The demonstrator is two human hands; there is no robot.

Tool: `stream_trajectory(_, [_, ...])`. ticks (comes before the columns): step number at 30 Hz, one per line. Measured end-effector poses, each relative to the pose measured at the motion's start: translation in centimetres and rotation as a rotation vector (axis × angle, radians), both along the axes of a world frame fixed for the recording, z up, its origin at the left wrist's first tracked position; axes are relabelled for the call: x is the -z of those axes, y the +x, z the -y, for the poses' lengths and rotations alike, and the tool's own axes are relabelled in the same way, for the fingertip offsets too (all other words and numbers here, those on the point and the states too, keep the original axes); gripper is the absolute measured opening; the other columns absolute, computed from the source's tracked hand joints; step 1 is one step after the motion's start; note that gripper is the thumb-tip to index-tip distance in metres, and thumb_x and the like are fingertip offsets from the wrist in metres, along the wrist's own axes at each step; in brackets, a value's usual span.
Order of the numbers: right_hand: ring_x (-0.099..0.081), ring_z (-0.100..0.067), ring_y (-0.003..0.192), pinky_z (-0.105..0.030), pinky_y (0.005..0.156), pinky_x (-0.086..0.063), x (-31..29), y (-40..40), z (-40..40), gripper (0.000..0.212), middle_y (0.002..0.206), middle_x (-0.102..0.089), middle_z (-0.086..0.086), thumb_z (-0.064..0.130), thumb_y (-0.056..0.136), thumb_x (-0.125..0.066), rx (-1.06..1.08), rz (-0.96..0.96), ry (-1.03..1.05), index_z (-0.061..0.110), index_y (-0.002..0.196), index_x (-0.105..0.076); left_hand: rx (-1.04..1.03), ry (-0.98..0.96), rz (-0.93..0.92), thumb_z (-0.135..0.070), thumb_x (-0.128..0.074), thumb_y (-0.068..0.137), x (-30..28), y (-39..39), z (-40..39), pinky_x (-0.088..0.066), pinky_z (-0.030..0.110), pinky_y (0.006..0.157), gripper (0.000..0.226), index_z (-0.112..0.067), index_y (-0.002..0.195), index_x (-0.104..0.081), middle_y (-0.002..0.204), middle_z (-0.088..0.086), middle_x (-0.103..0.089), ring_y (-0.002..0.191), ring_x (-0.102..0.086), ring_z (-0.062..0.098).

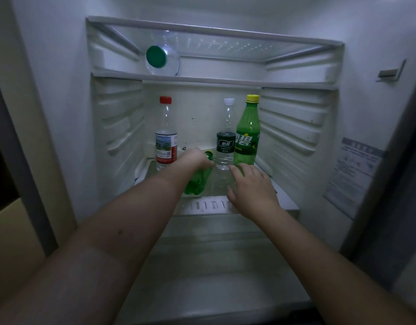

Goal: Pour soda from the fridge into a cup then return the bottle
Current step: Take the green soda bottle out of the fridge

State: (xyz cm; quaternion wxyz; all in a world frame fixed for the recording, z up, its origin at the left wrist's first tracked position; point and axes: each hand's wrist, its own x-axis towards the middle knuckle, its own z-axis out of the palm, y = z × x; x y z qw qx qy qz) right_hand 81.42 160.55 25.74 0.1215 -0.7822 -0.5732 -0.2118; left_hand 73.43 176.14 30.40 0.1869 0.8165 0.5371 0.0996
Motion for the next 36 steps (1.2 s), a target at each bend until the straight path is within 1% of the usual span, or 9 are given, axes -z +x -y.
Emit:
stream_trajectory(3, [-0.034,-0.023,0.131,-0.039,0.106,-0.028,0.1,-0.1,-0.3,0.059,0.143,-0.038,-0.004,0.040,0.092,-0.046,0.000,0.005,0.025,0.022,0.145,-0.028,0.022,-0.192,-0.085,-0.052,-0.065,0.086,-0.6,0.0,0.2,-0.048,0.041,0.087,0.074,-0.005,0.138,-0.043,0.129,0.018,-0.054,0.113,-0.056,0.035])
stream_trajectory(7, [-0.032,-0.023,0.132,-0.040,0.105,-0.028,0.2,-0.7,-0.4,0.059,0.145,-0.036,-0.005,0.039,0.092,-0.045,-0.001,0.005,0.023,0.022,0.146,-0.026,0.033,-0.178,-0.110,-0.043,-0.067,0.087,-0.9,-0.2,0.4,-0.048,0.039,0.080,0.068,-0.006,0.138,-0.042,0.111,0.017,-0.051,0.098,-0.054,0.033])
stream_trajectory(11, [-0.029,-0.022,0.135,-0.040,0.107,-0.026,0.0,-1.0,-0.1,0.061,0.148,-0.033,-0.004,0.040,0.092,-0.045,-0.005,-0.019,0.018,0.023,0.147,-0.023,0.029,-0.180,-0.037,-0.041,-0.066,0.087,-0.6,-0.8,0.5,-0.050,0.038,0.078,0.063,-0.006,0.134,-0.044,0.109,0.016,-0.051,0.096,-0.055,0.031])
stream_trajectory(16, [-0.031,-0.023,0.132,-0.039,0.105,-0.027,-0.4,-1.9,0.4,0.059,0.145,-0.035,-0.004,0.038,0.092,-0.045,-0.011,-0.029,0.049,0.023,0.145,-0.024,0.033,-0.176,0.146,-0.040,-0.072,0.077,-0.2,-1.9,1.7,-0.054,0.038,0.085,0.055,-0.008,0.117,-0.052,0.111,0.014,-0.058,0.096,-0.059,0.029])
stream_trajectory(21, [-0.036,-0.025,0.126,-0.040,0.101,-0.030,-0.3,-3.0,1.4,0.057,0.139,-0.040,-0.006,0.036,0.092,-0.044,-0.028,-0.024,0.087,0.020,0.144,-0.028,0.060,-0.221,0.441,-0.039,-0.077,0.070,0.1,-3.4,3.4,-0.059,0.042,0.085,0.046,-0.009,0.101,-0.060,0.098,0.012,-0.067,0.087,-0.069,0.027])
stream_trajectory(26, [-0.036,-0.027,0.128,-0.042,0.101,-0.031,-1.1,-3.9,3.3,0.057,0.143,-0.039,-0.009,0.035,0.091,-0.044,-0.016,-0.058,0.102,0.020,0.144,-0.029,0.091,-0.233,0.664,-0.030,-0.077,0.077,0.3,-5.8,6.9,-0.059,0.040,0.078,0.046,-0.016,0.113,-0.052,0.099,0.012,-0.065,0.088,-0.067,0.027])
stream_trajectory(30, [-0.037,-0.027,0.128,-0.041,0.101,-0.031,-2.0,-4.6,5.2,0.058,0.143,-0.040,-0.009,0.035,0.090,-0.046,-0.019,-0.102,0.123,0.018,0.144,-0.030,0.102,-0.314,0.810,-0.022,-0.076,0.080,0.7,-8.0,10.2,-0.056,0.048,0.085,0.044,-0.017,0.118,-0.054,0.103,0.014,-0.064,0.093,-0.065,0.032])
stream_trajectory(33, [-0.038,-0.027,0.127,-0.040,0.100,-0.032,-2.3,-5.1,6.6,0.059,0.142,-0.040,-0.010,0.035,0.090,-0.046,-0.032,-0.155,0.133,0.018,0.144,-0.029,0.101,-0.358,0.930,-0.015,-0.073,0.081,1.7,-9.4,12.7,-0.056,0.042,0.074,0.047,-0.019,0.122,-0.051,0.107,0.014,-0.062,0.094,-0.064,0.032])
stream_trajectory(36, [-0.038,-0.028,0.127,-0.040,0.100,-0.032,-2.0,-5.9,8.1,0.059,0.143,-0.038,-0.009,0.035,0.092,-0.045,-0.047,-0.196,0.110,0.018,0.145,-0.028,0.094,-0.355,0.952,-0.014,-0.074,0.076,2.8,-10.6,14.9,-0.057,0.044,0.075,0.057,-0.020,0.126,-0.050,0.111,0.016,-0.063,0.095,-0.065,0.033])
